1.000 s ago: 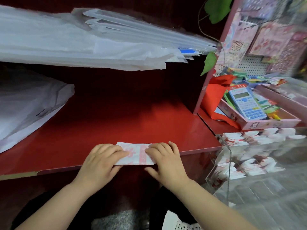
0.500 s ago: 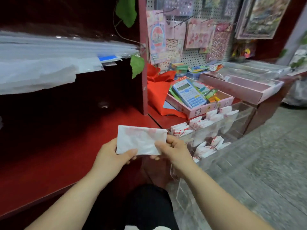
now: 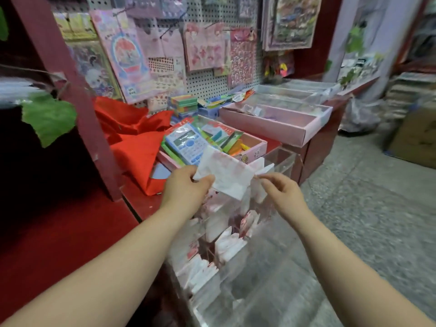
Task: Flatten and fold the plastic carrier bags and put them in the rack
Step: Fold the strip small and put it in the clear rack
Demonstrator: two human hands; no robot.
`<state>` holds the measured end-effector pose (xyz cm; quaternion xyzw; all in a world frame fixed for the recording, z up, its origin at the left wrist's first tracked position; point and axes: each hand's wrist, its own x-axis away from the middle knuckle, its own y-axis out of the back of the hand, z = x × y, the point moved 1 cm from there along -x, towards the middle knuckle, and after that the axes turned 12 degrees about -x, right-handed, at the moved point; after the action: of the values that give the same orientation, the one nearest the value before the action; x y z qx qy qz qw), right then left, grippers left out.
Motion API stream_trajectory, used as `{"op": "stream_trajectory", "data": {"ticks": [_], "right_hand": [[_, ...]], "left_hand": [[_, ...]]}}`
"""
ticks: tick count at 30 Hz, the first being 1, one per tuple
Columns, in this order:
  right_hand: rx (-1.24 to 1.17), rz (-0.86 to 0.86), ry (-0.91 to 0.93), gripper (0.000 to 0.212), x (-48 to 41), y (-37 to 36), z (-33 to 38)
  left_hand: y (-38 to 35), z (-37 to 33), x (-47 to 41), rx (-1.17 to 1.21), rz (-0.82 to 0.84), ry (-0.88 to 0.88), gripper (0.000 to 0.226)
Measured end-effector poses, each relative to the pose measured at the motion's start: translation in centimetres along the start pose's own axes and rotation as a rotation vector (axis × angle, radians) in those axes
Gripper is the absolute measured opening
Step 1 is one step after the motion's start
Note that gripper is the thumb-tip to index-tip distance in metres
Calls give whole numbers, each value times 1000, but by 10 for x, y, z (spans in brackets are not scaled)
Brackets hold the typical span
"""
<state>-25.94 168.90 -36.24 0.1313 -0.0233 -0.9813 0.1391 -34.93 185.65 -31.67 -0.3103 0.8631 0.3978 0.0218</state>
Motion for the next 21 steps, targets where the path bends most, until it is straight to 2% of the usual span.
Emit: {"op": "stream_trajectory", "data": {"ticks": [3,6,8,11,14,15,18,21], "right_hand": [[295,24,117,30,-49,20,-4],[523,145,130,44,-85,18,-12],[629,206,122,47,-102,13,-19],[686,252,85,41,-112,7,-23],[790,291,62,49,-115,10,-23],[812,297,65,44,-115,12,-25],[756,272,110,39,-115,20,-30],[682,258,125,36,-112,28,-32]], "left_hand": [[-13,-9,-28,-57,-58,-55,26],[-23,-12,-48,-80,-66,-59,23],[-27,-10,-58,-70,-63,-41,24],[-32,-7,-68,-70,-73,-27,24],[-35,-6,-74,-85,-61,-36,25],[-38,-7,-77,-91,-58,-38,28],[-48,-11,-85,-105,-53,-54,28],[-60,-22,-90,-128,-14,-78,15]]}}
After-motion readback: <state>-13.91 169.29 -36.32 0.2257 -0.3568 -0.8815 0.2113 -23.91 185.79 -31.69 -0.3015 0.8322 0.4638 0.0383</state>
